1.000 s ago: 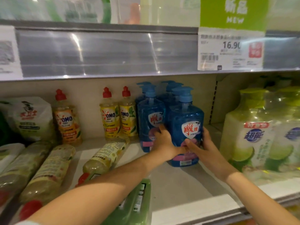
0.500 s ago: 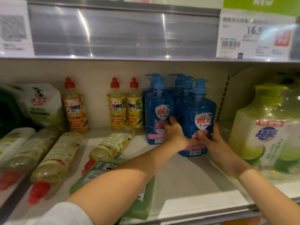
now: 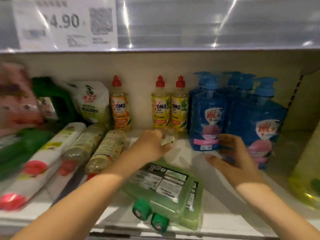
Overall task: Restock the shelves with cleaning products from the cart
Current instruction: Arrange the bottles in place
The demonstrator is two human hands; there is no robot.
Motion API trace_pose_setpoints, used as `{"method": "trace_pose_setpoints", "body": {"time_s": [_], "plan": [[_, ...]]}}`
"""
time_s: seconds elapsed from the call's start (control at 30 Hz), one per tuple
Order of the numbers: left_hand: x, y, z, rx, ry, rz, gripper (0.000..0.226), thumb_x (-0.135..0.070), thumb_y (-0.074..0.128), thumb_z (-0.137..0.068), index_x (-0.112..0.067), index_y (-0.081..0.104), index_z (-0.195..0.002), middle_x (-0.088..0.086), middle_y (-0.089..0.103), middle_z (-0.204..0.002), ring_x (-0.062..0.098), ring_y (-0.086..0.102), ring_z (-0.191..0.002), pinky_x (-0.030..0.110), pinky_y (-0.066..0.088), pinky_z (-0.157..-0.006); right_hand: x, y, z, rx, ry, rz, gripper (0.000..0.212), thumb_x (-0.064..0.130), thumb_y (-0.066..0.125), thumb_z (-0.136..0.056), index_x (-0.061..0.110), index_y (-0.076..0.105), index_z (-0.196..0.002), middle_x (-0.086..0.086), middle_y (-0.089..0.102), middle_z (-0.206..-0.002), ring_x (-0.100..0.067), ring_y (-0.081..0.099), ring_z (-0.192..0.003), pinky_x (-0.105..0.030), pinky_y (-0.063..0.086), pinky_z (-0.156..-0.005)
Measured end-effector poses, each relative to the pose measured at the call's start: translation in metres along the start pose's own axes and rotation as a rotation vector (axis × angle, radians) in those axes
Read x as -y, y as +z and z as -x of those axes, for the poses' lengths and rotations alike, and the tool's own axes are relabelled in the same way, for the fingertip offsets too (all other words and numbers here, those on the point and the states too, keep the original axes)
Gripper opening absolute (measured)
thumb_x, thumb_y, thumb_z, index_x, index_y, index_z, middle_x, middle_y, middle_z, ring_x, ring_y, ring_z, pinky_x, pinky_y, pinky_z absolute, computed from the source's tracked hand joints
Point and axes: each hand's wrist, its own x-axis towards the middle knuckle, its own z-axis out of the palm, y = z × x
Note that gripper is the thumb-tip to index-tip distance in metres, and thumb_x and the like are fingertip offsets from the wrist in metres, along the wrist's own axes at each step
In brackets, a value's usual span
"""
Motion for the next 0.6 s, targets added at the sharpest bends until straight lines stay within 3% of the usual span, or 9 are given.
{"method": "trace_pose_setpoints", "body": {"time_s": [0.07,0.17,0.27,0.37,0.43,0.53,0.6], "plan": [[0.018,0.002,-0.004,-0.023,-0.056,-0.083,0.057,-0.049,0.056,-0.090,-0.013,0.047,-0.133,0.009,0.048,-0.137,0.025,0.045,-0.125,0.032,0.040,-0.098,0.003,0.017,0.004,0.161,0.032,-0.009,0.038,0.019,0.071,-0.084,0.040,0.048,-0.105,0.020,0.049,-0.118,0.000,0.049,-0.107,-0.022,0.043,-0.086],[0.034,0.010,-0.009,0.092,-0.139,-0.100,0.085,-0.054,0.061,-0.085,-0.014,0.022,-0.148,0.012,0.025,-0.154,0.030,0.027,-0.139,0.037,0.029,-0.108,0.001,0.034,0.002,0.268,0.080,0.007,0.035,0.016,0.065,-0.089,0.040,0.049,-0.109,0.014,0.047,-0.124,-0.009,0.050,-0.111,-0.036,0.046,-0.097],[0.043,0.013,-0.017,0.224,-0.212,0.128,0.106,-0.050,0.073,-0.076,-0.016,0.007,-0.151,0.009,0.028,-0.154,0.028,0.034,-0.137,0.025,0.034,-0.095,0.000,0.040,-0.014,0.273,0.100,0.001,0.033,0.010,0.062,-0.091,0.038,0.051,-0.104,0.009,0.051,-0.120,-0.012,0.053,-0.106,-0.025,0.049,-0.080],[0.047,0.014,-0.024,0.241,-0.191,0.182,0.100,-0.039,0.078,-0.073,-0.019,0.016,-0.149,0.007,0.044,-0.143,0.024,0.048,-0.122,0.022,0.037,-0.083,-0.005,0.047,-0.033,0.298,0.065,0.109,0.031,0.006,0.060,-0.091,0.032,0.051,-0.104,0.001,0.052,-0.119,-0.017,0.055,-0.103,-0.013,0.042,-0.068],[0.046,0.012,-0.025,0.240,-0.149,0.202,0.091,-0.033,0.078,-0.073,-0.021,0.025,-0.146,0.004,0.046,-0.141,0.021,0.050,-0.117,0.021,0.038,-0.082,-0.008,0.056,-0.043,0.324,0.008,0.169,0.034,0.003,0.059,-0.090,0.030,0.049,-0.108,0.000,0.050,-0.120,-0.017,0.055,-0.102,-0.010,0.041,-0.071],[0.045,-0.004,-0.028,0.249,-0.138,0.189,0.089,-0.039,0.075,-0.074,-0.021,0.028,-0.148,0.001,0.040,-0.147,0.021,0.045,-0.128,0.021,0.039,-0.091,-0.009,0.068,-0.054,0.386,-0.085,0.251,0.043,0.000,0.059,-0.089,0.036,0.044,-0.109,0.007,0.045,-0.120,-0.013,0.052,-0.104,-0.010,0.041,-0.075],[0.043,-0.021,-0.029,0.284,-0.151,0.192,0.082,-0.044,0.071,-0.076,-0.023,0.034,-0.146,-0.001,0.045,-0.140,0.018,0.048,-0.120,0.023,0.044,-0.089,-0.009,0.072,-0.060,0.423,-0.157,0.315,0.049,0.001,0.061,-0.087,0.035,0.042,-0.116,0.009,0.041,-0.122,-0.011,0.048,-0.110,-0.006,0.039,-0.079]]}}
